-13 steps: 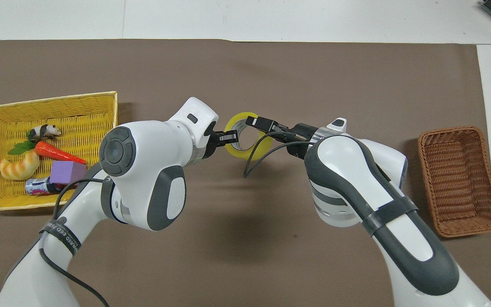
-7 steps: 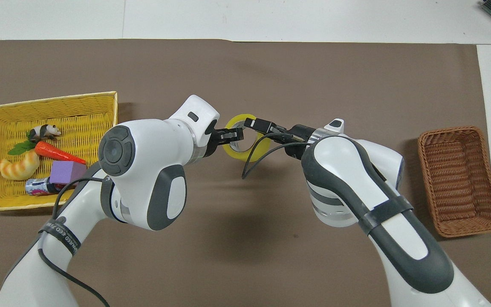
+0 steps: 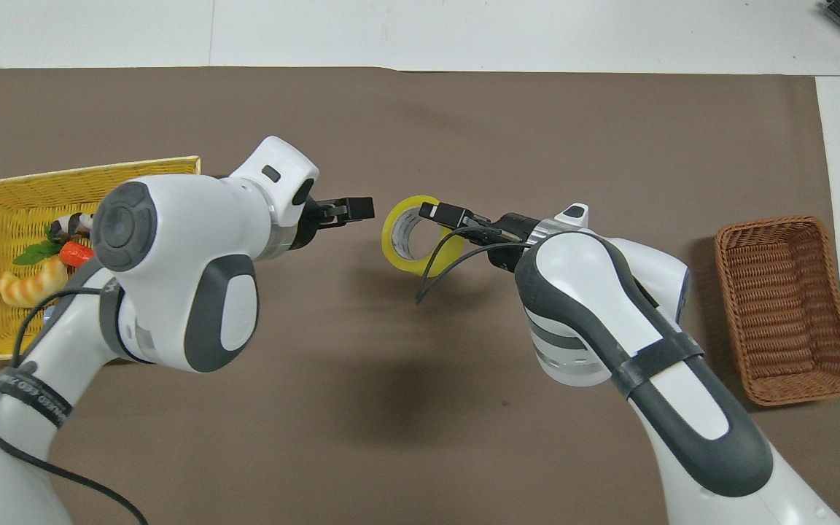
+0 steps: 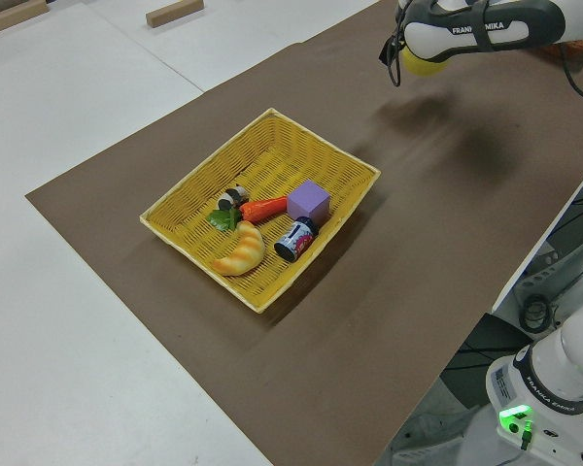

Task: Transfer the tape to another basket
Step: 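Carry the tape with the right gripper while the left gripper withdraws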

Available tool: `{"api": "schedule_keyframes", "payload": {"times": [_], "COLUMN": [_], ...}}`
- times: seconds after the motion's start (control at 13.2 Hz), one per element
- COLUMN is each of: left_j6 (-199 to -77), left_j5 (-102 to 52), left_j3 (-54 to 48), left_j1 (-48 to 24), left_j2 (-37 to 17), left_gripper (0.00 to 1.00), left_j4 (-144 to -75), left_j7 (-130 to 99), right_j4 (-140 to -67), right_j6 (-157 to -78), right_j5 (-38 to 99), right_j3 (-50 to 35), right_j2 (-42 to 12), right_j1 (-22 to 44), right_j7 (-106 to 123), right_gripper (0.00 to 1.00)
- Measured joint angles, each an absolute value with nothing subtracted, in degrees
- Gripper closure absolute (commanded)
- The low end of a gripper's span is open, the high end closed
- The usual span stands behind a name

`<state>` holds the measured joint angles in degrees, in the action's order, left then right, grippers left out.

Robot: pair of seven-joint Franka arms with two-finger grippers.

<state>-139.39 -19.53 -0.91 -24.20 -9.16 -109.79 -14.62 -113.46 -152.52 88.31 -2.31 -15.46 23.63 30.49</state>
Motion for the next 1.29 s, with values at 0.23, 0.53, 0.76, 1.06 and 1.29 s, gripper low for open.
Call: {"api": "schedule_keyframes", "payload": {"times": [0.23, 0.53, 0.76, 1.06, 1.29], "left_j6": [-131.84, -117.68, -106.67, -95.4, -92.41], "left_j5": [-10.45, -5.08, -1.14, -0.93, -0.9], "left_j3": [-0.7, -0.55, -0.39, -0.15, -0.19], "left_j1": [-18.16, -11.34, -6.93, -3.78, -3.55], "left_j2": [-6.82, -5.54, -5.0, -4.99, -4.68], "left_gripper": [0.0, 0.0, 0.0, 0.0, 0.0], "left_j4": [-108.15, -98.36, -89.77, -84.13, -81.59], "left_j7": [-12.35, -4.04, 2.68, 8.04, 8.29], "right_j4": [-113.47, -113.47, -113.49, -113.47, -113.61], "right_j6": [-152.64, -152.74, -152.73, -152.67, -151.63], "right_j5": [85.53, 83.73, 82.94, 81.19, 74.25], "right_j3": [-1.84, -1.67, -1.67, -1.64, -1.65], "right_j2": [-15.44, -14.46, -12.59, -10.79, -10.73], "right_j1": [23.02, 19.91, 16.08, 10.8, 7.92], "right_j7": [30.19, 29.83, 29.7, 29.08, 27.76], "right_gripper": [1.0, 1.0, 1.0, 1.0, 1.0]}}
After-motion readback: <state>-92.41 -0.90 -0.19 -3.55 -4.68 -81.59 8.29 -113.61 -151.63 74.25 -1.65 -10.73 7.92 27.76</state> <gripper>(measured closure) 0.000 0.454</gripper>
